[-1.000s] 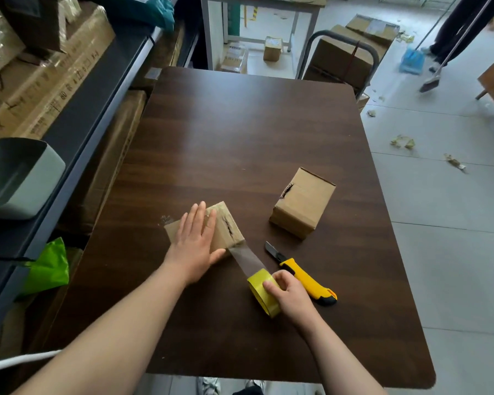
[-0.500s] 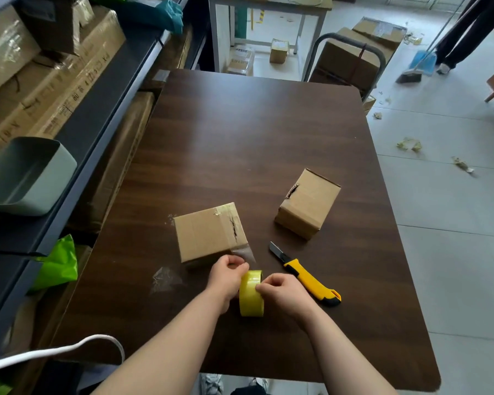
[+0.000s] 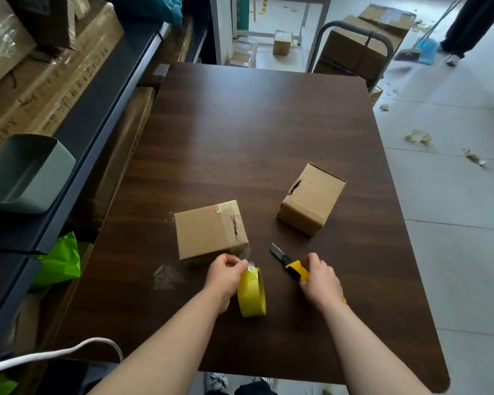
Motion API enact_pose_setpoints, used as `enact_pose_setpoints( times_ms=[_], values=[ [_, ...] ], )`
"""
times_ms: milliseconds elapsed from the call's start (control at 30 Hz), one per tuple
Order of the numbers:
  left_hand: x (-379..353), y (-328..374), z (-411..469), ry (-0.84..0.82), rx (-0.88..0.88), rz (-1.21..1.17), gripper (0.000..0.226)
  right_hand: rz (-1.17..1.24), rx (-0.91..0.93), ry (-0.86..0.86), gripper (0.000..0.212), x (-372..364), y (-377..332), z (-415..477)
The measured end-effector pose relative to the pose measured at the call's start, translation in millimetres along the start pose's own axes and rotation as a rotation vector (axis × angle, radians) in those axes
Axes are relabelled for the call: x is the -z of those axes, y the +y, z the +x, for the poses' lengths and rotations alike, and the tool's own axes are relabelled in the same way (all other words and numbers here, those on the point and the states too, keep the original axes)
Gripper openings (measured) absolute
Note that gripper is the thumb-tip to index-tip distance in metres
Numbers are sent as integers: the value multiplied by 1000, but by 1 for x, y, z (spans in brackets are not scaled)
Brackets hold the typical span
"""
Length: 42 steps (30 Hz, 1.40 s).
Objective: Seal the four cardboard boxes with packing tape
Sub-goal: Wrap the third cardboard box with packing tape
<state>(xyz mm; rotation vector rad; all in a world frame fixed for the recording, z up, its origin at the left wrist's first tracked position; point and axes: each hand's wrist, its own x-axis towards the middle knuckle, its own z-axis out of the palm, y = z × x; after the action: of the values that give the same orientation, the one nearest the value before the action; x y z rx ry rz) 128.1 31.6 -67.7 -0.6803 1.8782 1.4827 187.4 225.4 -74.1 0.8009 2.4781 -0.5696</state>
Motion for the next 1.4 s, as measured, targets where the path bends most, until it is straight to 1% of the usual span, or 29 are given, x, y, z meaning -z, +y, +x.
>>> enact_pose_setpoints(
  times_ms=[67, 167, 200, 267, 333, 367, 433, 500, 567, 633, 767, 900, 933, 1000, 1033, 1100, 1233, 1300, 1400],
  values=[
    [2, -1, 2, 16, -5, 13, 18, 46, 26, -54, 41, 5, 0, -1],
    [4, 2, 4, 26, -1, 30, 37, 207, 121, -150, 40, 20, -5, -5],
    [5, 4, 4, 35, -8, 32, 37, 271, 144, -160, 38, 28, -8, -8],
    [6, 8, 3, 41, -18, 37, 30, 384, 179, -153, 30, 44, -14, -14],
    [6, 10, 3, 56, -26, 52, 22, 408, 240, -131, 19, 57, -20, -20],
    [6, 10, 3, 67, -34, 68, 19, 388, 275, -125, 15, 62, -24, -24],
    [7, 11, 2, 83, -47, 97, 11, 296, 325, -117, 15, 70, -31, -31],
    [7, 10, 1, 94, -48, 114, 7, 161, 347, -97, 19, 74, -41, -38],
    [8, 10, 1, 100, -49, 133, 7, 0, 370, -54, 25, 76, -50, -43],
    [9, 10, 0, 100, -57, 144, 7, -108, 391, -22, 29, 76, -57, -45],
    [10, 13, -2, 101, -91, 177, 5, -217, 409, -13, 31, 67, -64, -42],
    [15, 17, -2, 101, -100, 209, 8, -226, 426, -1, 32, 60, -68, -37],
    [16, 17, -1, 94, -103, 219, 10, -283, 434, 0, 32, 58, -69, -35],
    [18, 19, -2, 83, -114, 231, 9, -420, 418, -26, 33, 52, -66, -32],
    [18, 20, -2, 83, -119, 235, 7, -433, 389, -47, 33, 48, -63, -30],
    [20, 22, -1, 100, -118, 239, 4, -358, 322, -68, 32, 39, -54, -26],
    [22, 20, -2, 120, -86, 279, 18, -167, 181, 17, 28, 26, -39, -16],
    [23, 18, 0, 138, -83, 285, 25, -149, 151, 25, 30, 17, -38, -11],
    [22, 18, 1, 155, -84, 312, 26, -173, 110, 35, 31, 4, -39, -6]
  ],
)
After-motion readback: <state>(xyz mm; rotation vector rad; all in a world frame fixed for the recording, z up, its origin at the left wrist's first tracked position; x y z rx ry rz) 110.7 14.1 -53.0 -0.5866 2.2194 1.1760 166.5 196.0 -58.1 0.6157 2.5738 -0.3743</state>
